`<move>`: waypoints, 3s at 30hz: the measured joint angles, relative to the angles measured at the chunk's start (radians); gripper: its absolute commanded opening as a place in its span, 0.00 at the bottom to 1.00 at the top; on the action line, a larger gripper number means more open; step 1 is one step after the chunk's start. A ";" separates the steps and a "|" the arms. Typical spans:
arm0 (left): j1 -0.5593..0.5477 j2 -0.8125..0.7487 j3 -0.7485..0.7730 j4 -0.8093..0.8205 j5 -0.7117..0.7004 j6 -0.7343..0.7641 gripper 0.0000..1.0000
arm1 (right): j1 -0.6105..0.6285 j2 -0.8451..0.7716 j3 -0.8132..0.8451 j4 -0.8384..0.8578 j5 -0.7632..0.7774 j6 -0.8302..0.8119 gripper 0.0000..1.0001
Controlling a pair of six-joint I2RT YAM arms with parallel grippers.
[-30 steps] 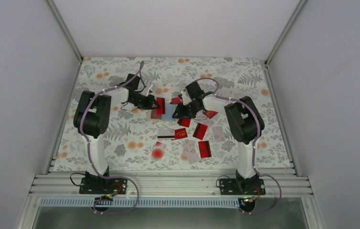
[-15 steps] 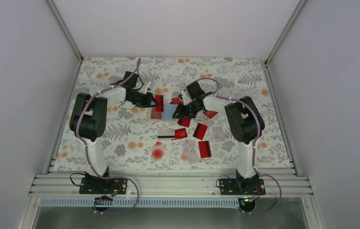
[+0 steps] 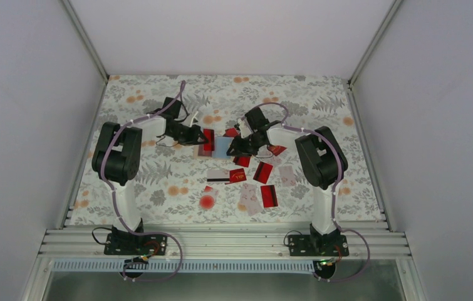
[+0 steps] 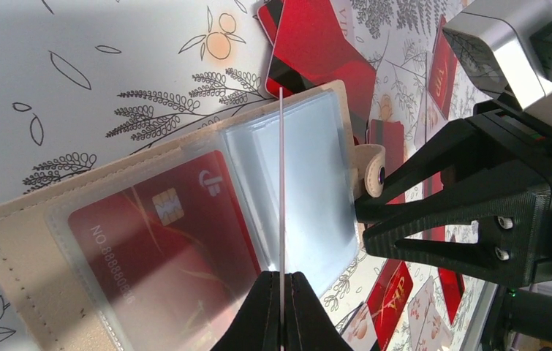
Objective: Put the credit cards into the card holder
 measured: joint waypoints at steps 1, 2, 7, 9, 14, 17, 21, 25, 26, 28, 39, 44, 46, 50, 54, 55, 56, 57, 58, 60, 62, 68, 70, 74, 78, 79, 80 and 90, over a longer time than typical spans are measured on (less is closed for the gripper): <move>0.000 0.000 -0.001 0.000 0.003 0.000 0.02 | 0.000 0.000 0.000 0.000 0.000 0.000 0.23; 0.000 0.000 -0.005 0.007 0.006 0.000 0.02 | 0.000 0.000 0.000 0.000 0.000 0.000 0.23; 0.000 0.005 -0.023 0.022 0.027 -0.013 0.02 | 0.000 0.000 0.000 0.000 0.000 -0.001 0.23; 0.000 0.009 -0.026 0.027 0.035 -0.019 0.02 | 0.000 0.000 0.000 0.000 0.000 -0.002 0.23; 0.000 0.017 -0.026 0.037 0.051 -0.027 0.02 | 0.000 0.000 0.000 0.000 -0.001 -0.008 0.23; 0.000 0.019 -0.026 0.041 0.060 -0.033 0.02 | 0.000 0.001 0.000 0.000 -0.001 -0.008 0.23; 0.000 0.035 -0.026 0.047 0.072 -0.045 0.03 | 0.000 0.002 0.000 0.000 -0.005 -0.008 0.23; 0.000 0.044 -0.029 0.053 0.089 -0.048 0.02 | 0.000 0.002 0.000 0.000 -0.006 -0.008 0.22; 0.000 0.045 -0.031 0.053 0.092 -0.048 0.03 | 0.000 0.003 0.000 0.000 -0.007 -0.008 0.22; 0.000 0.046 -0.035 0.054 0.099 -0.049 0.02 | -0.001 0.003 0.000 0.000 -0.008 -0.008 0.22; 0.000 0.050 -0.038 0.048 0.119 -0.073 0.02 | -0.003 0.003 -0.002 0.004 -0.013 -0.007 0.22; 0.000 0.050 -0.048 0.036 0.122 -0.099 0.02 | -0.005 0.005 -0.002 0.005 -0.018 -0.005 0.22; 0.002 0.050 -0.060 0.035 0.122 -0.109 0.02 | -0.005 0.006 -0.002 0.005 -0.020 -0.004 0.22; 0.014 0.050 -0.072 0.029 0.132 -0.130 0.02 | -0.006 0.008 -0.002 0.006 -0.023 -0.003 0.21; 0.023 0.059 -0.072 0.009 0.153 -0.130 0.02 | -0.006 0.012 0.000 0.008 -0.030 0.001 0.21; 0.024 0.068 -0.069 0.002 0.163 -0.128 0.02 | -0.007 0.013 0.001 0.007 -0.031 0.002 0.21; 0.026 0.082 -0.063 -0.009 0.174 -0.125 0.02 | -0.007 0.014 0.003 0.007 -0.033 0.002 0.21; 0.026 0.091 -0.061 -0.013 0.183 -0.124 0.02 | -0.007 0.016 0.005 0.007 -0.034 0.003 0.21; 0.027 0.099 -0.060 -0.018 0.195 -0.123 0.02 | -0.007 0.016 0.006 0.006 -0.035 0.004 0.21; 0.029 0.109 -0.055 -0.024 0.216 -0.122 0.02 | -0.008 0.020 0.010 0.001 -0.038 0.004 0.21; 0.030 0.119 -0.045 -0.033 0.230 -0.119 0.02 | -0.010 0.023 0.014 -0.003 -0.041 0.005 0.21; 0.035 0.162 -0.001 -0.082 0.269 -0.100 0.02 | -0.012 0.029 0.022 -0.010 -0.050 0.008 0.21; 0.036 0.173 0.014 -0.101 0.277 -0.092 0.02 | -0.013 0.030 0.023 -0.012 -0.050 0.008 0.21; 0.037 0.198 0.043 -0.129 0.293 -0.073 0.02 | -0.013 0.032 0.027 -0.017 -0.051 0.008 0.21; 0.040 0.217 0.062 -0.153 0.308 -0.064 0.02 | -0.013 0.037 0.037 -0.029 -0.053 0.008 0.21; 0.040 0.219 0.068 -0.159 0.308 -0.062 0.02 | -0.013 0.039 0.039 -0.031 -0.053 0.008 0.21; 0.040 0.222 0.072 -0.161 0.308 -0.059 0.02 | -0.014 0.040 0.041 -0.034 -0.054 0.008 0.21; 0.037 0.244 0.130 -0.177 0.299 -0.037 0.02 | -0.016 0.055 0.062 -0.050 -0.069 0.008 0.21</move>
